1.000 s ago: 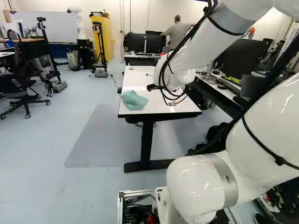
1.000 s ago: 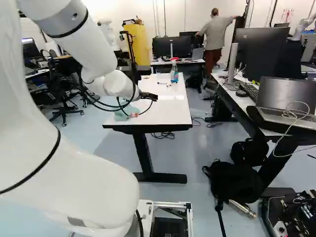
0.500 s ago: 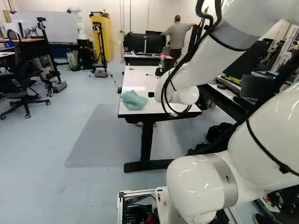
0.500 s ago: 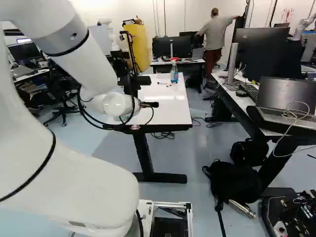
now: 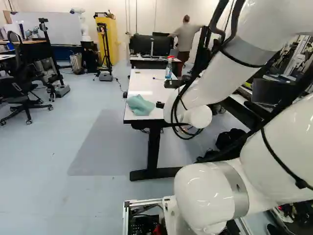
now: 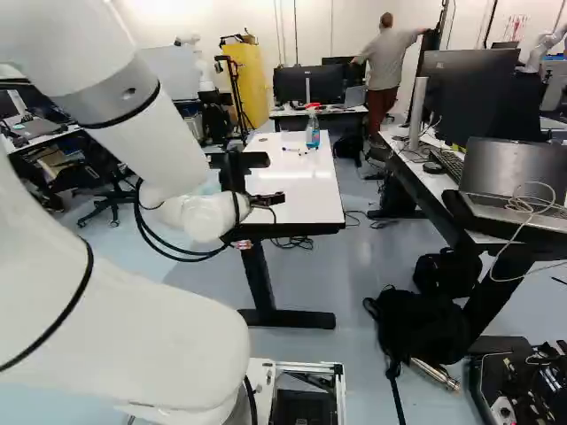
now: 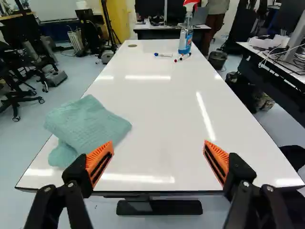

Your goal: Clean the table with the green towel

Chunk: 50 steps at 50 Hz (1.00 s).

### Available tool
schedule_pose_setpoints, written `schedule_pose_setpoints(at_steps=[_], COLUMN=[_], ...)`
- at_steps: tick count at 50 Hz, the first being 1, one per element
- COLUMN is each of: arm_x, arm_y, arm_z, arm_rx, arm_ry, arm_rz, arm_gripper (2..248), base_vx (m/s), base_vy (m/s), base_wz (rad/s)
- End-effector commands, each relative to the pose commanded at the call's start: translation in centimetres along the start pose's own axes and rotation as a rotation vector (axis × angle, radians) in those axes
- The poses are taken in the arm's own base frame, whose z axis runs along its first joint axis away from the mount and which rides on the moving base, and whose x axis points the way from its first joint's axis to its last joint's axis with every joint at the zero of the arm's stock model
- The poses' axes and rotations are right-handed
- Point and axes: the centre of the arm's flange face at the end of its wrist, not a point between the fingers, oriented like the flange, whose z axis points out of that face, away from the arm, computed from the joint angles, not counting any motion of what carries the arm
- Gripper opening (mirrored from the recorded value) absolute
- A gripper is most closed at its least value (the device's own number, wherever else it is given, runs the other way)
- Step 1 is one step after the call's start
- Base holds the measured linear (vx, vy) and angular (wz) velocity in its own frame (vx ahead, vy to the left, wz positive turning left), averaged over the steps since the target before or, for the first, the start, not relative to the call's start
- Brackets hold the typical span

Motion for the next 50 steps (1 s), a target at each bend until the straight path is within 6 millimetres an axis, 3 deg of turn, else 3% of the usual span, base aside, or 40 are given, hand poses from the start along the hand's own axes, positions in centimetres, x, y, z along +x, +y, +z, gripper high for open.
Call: schedule_pose_setpoints(at_steps=[25,50], arm_x=[-2.5,-3.4], arm_y=[0.1,0.1], arm_z=[-1.6,-2.3], arm_rx=[0.0,0.001], arm_ry=[0.054,0.075], arm_rz=[-0.003,-0.004], arm_gripper=[247,247], base_vx=[0.0,0.0], base_vy=[0.0,0.0], base_wz=[0.0,0.0])
